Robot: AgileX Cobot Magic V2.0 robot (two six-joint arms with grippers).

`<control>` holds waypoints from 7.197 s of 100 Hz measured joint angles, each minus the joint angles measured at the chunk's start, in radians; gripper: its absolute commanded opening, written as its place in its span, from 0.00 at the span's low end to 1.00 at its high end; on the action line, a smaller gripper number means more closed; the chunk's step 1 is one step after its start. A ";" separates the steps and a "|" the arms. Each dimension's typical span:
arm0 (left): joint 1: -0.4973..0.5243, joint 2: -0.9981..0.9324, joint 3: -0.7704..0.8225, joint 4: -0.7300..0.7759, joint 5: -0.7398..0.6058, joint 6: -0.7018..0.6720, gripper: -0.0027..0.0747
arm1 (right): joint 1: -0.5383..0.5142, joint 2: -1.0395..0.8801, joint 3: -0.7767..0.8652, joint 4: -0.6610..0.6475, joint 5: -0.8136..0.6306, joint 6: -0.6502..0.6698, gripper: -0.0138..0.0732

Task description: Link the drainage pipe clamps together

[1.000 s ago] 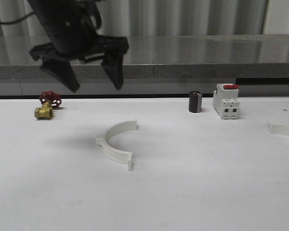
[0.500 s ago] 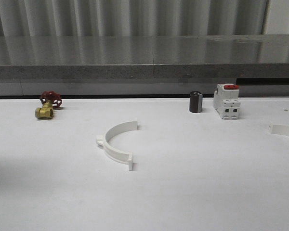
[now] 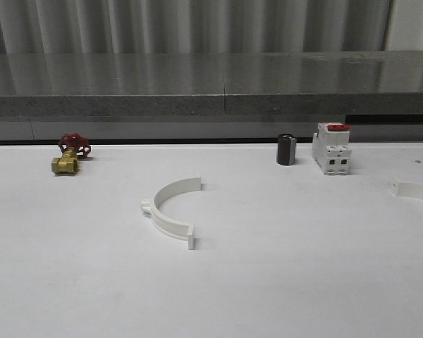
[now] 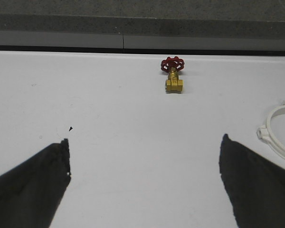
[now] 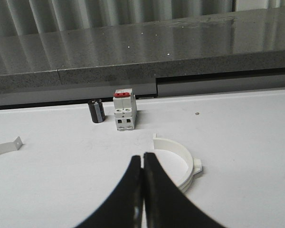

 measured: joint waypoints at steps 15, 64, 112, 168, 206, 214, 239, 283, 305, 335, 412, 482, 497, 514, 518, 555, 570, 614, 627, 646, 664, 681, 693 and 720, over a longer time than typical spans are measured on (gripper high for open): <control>0.000 -0.136 0.088 -0.016 0.002 0.000 0.49 | 0.000 0.000 0.000 0.000 0.000 0.000 0.02; 0.002 -0.222 0.138 -0.039 0.006 0.001 0.01 | 0.000 0.000 -0.012 0.000 -0.006 0.000 0.02; 0.002 -0.222 0.138 -0.039 0.008 0.001 0.01 | 0.000 0.408 -0.553 0.012 0.409 0.003 0.02; 0.002 -0.222 0.138 -0.039 0.010 0.002 0.01 | 0.000 0.778 -0.678 0.012 0.518 0.003 0.81; 0.002 -0.222 0.138 -0.039 0.010 0.002 0.01 | -0.037 0.992 -0.845 0.012 0.577 0.039 0.84; 0.002 -0.222 0.138 -0.039 0.010 0.002 0.01 | -0.075 1.115 -0.913 0.009 0.611 0.037 0.84; 0.002 -0.222 0.138 -0.041 0.010 0.002 0.01 | -0.176 1.438 -1.013 0.003 0.592 -0.012 0.84; 0.002 -0.222 0.138 -0.041 0.010 0.002 0.01 | -0.194 1.771 -1.110 0.009 0.497 -0.099 0.84; 0.002 -0.222 0.138 -0.041 0.010 0.002 0.01 | -0.194 1.830 -1.115 0.011 0.471 -0.099 0.84; 0.002 -0.222 0.138 -0.041 0.010 0.004 0.01 | -0.194 1.872 -1.118 0.013 0.467 -0.105 0.80; 0.002 -0.222 0.138 -0.041 0.010 0.004 0.01 | -0.188 1.873 -1.140 0.063 0.530 -0.105 0.06; 0.002 -0.222 0.138 -0.041 0.010 0.004 0.01 | 0.297 1.917 -1.431 -0.172 0.689 0.443 0.06; 0.002 -0.222 0.138 -0.041 0.010 0.004 0.01 | 0.352 1.976 -1.476 -0.179 0.699 0.504 0.06; 0.002 -0.222 0.138 -0.041 0.010 0.004 0.01 | 0.403 2.015 -1.486 -0.183 0.695 0.550 0.06; 0.002 -0.222 0.138 -0.041 0.010 0.004 0.01 | 0.413 2.024 -1.491 -0.183 0.696 0.557 0.06; 0.002 -0.222 0.138 -0.041 0.010 0.004 0.01 | 0.466 2.099 -1.540 -0.184 0.686 0.604 0.06; 0.002 -0.222 0.138 -0.041 0.010 0.004 0.01 | 0.479 2.116 -1.544 -0.184 0.680 0.616 0.06; 0.002 -0.222 0.138 -0.041 0.010 0.004 0.01 | 0.489 2.124 -1.548 -0.166 0.648 0.642 0.06; 0.002 -0.222 0.138 -0.041 0.010 0.004 0.01 | 0.493 2.126 -1.550 -0.160 0.644 0.642 0.07; 0.002 -0.222 0.138 -0.041 0.010 0.004 0.01 | 0.499 2.126 -1.550 -0.143 0.638 0.644 0.21; 0.002 -0.222 0.138 -0.041 0.010 0.004 0.01 | 0.499 2.126 -1.550 -0.141 0.638 0.644 0.36; 0.002 -0.222 0.138 -0.041 0.010 0.004 0.01 | 0.499 2.126 -1.550 -0.137 0.634 0.644 0.52; 0.002 -0.222 0.138 -0.041 0.010 0.004 0.01 | 0.499 2.126 -1.552 -0.125 0.625 0.644 0.65; 0.002 -0.222 0.138 -0.041 0.010 0.004 0.01 | 0.502 2.126 -1.554 -0.115 0.623 0.613 0.69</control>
